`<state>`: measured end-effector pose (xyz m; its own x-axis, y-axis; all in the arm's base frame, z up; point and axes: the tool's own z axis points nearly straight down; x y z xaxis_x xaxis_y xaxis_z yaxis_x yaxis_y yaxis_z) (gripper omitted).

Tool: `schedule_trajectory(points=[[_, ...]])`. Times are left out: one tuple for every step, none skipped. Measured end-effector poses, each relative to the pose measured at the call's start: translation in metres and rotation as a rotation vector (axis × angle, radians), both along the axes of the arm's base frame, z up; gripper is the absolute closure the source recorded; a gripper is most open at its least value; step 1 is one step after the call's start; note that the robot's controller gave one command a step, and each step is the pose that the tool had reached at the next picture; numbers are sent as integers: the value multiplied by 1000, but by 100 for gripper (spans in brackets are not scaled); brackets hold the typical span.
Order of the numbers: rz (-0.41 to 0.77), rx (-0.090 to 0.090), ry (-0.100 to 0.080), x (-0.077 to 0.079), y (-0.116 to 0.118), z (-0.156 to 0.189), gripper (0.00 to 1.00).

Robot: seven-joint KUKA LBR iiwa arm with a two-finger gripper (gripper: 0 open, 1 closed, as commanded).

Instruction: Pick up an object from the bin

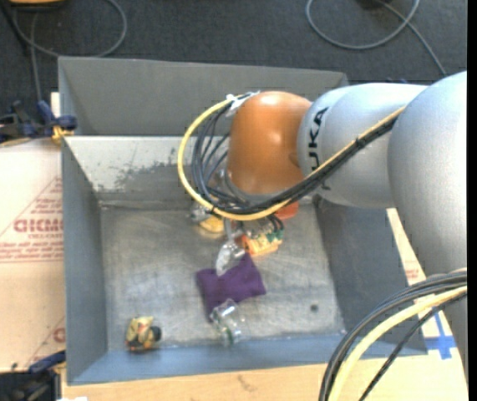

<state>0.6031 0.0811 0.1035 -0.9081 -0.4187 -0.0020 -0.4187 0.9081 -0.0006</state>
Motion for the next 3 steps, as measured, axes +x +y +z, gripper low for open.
schedule_trajectory(points=[[24, -2, 4, -36, -27, -21, 100], [24, -2, 4, -36, -27, -21, 100], [-21, -1, -11, -34, -58, 161, 100]])
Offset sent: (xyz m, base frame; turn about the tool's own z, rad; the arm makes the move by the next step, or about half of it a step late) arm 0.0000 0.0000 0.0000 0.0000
